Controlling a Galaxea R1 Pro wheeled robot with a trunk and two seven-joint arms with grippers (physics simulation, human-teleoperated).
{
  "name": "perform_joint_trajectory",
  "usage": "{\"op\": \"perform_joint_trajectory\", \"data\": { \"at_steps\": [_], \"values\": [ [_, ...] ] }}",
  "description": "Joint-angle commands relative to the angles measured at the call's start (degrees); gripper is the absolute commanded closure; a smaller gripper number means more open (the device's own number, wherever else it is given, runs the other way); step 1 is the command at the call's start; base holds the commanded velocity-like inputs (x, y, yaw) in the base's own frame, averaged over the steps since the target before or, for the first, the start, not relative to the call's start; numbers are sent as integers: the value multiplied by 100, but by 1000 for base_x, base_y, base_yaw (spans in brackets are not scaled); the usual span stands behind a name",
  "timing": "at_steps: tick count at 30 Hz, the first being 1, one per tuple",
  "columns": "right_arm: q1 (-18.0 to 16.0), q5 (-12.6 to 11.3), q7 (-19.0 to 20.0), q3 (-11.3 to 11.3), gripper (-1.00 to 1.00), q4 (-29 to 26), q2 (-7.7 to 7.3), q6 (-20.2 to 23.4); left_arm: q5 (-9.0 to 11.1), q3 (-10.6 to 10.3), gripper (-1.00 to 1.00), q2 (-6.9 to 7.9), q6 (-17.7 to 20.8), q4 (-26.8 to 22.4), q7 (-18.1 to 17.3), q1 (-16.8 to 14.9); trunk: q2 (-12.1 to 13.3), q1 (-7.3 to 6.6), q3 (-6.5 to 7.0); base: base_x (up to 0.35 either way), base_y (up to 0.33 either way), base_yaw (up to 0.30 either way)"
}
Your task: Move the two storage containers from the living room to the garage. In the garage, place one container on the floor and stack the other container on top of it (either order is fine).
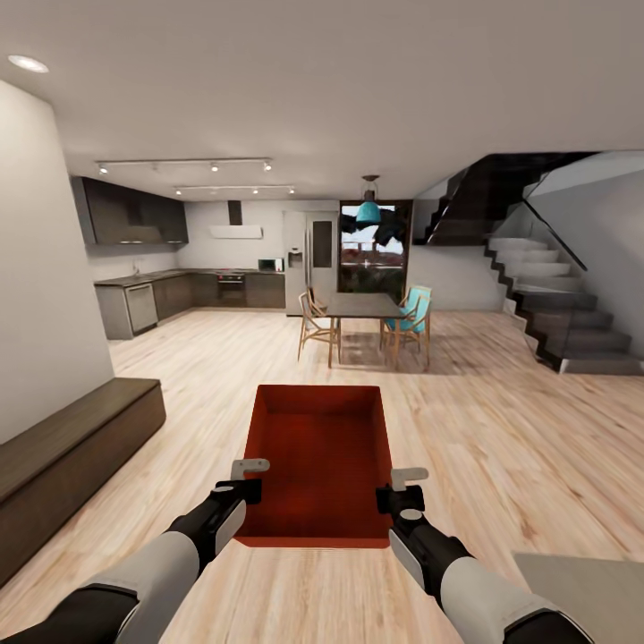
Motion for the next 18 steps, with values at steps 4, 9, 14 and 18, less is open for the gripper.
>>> {"op": "perform_joint_trajectory", "data": {
  "at_steps": [4,9,14,18],
  "values": [
    [-8,-95,-348,-425,100,18,-57,-32,-75,296,100,208,-187,-33,66,-5,-6,4,-8,321,0,0],
    [-7,-96,-346,-425,100,18,-57,-29,-76,296,100,208,-187,-31,66,-5,-6,4,-8,321,0,0],
    [-7,-99,-341,-425,100,18,-57,-24,-74,296,100,208,-187,-33,66,-5,-6,4,-8,321,0,0],
    [-8,-99,-340,-425,100,18,-57,-23,-74,296,100,208,-187,-33,66,-5,-6,4,-8,321,0,0]
  ]
}}
